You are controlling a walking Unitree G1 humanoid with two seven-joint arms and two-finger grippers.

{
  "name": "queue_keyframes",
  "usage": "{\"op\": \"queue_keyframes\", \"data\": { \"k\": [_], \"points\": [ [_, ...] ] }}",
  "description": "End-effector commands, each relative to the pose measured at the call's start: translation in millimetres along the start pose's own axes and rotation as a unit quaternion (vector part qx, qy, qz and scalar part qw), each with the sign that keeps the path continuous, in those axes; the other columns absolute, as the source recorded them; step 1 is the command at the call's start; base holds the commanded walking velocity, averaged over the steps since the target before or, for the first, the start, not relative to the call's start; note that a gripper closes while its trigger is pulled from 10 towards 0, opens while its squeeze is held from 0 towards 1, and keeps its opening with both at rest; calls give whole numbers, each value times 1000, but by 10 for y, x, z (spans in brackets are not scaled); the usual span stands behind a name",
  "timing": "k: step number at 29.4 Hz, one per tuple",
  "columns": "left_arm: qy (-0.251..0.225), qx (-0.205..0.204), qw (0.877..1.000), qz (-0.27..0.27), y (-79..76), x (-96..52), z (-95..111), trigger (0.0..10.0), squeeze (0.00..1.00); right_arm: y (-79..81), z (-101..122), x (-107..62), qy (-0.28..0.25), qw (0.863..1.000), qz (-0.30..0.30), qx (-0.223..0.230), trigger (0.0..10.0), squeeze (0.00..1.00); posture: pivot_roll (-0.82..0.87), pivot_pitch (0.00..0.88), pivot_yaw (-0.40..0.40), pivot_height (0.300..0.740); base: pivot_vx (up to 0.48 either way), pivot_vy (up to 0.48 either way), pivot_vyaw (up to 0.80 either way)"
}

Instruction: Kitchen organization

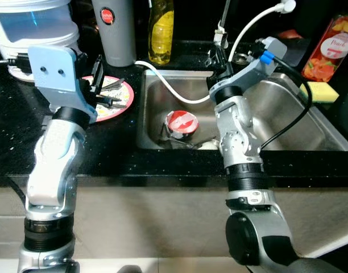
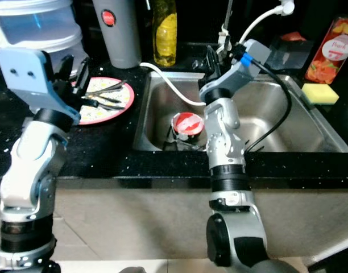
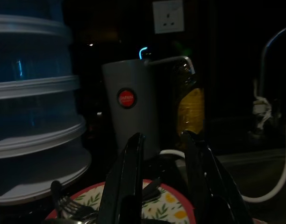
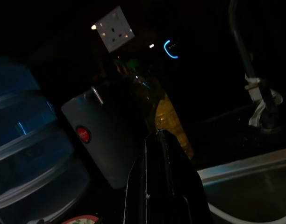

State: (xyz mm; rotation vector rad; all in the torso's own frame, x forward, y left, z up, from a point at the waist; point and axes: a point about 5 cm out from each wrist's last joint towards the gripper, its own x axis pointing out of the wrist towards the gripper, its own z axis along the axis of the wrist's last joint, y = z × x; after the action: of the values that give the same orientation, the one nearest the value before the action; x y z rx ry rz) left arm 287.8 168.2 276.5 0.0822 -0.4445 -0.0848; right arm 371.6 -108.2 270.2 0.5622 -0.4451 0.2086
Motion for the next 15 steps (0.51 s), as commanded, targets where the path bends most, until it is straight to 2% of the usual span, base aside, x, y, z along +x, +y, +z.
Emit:
{"op": "queue_keyframes", "data": {
  "k": [1,7,13,14,15],
  "points": [
    [10,-1,1000,3,-2,3,-34,10000,0,16,6,1,-1,1000,3,1,10000,0,292,5,-33,740,0,0,0],
    [17,-10,1000,11,17,2,-48,10000,0,22,3,3,0,1000,4,1,10000,0,291,5,-34,740,0,0,0],
    [48,-24,997,50,125,17,-128,10000,0,25,1,7,0,1000,5,2,10000,0,292,3,-35,740,0,0,0],
    [51,-28,997,59,157,20,-138,10000,0,25,1,8,0,1000,5,2,10000,0,292,3,-35,740,0,0,0],
    [77,-25,991,105,317,39,-189,10000,0,21,2,13,1,1000,5,1,10000,0,294,2,-38,740,0,0,0]
  ]
}}
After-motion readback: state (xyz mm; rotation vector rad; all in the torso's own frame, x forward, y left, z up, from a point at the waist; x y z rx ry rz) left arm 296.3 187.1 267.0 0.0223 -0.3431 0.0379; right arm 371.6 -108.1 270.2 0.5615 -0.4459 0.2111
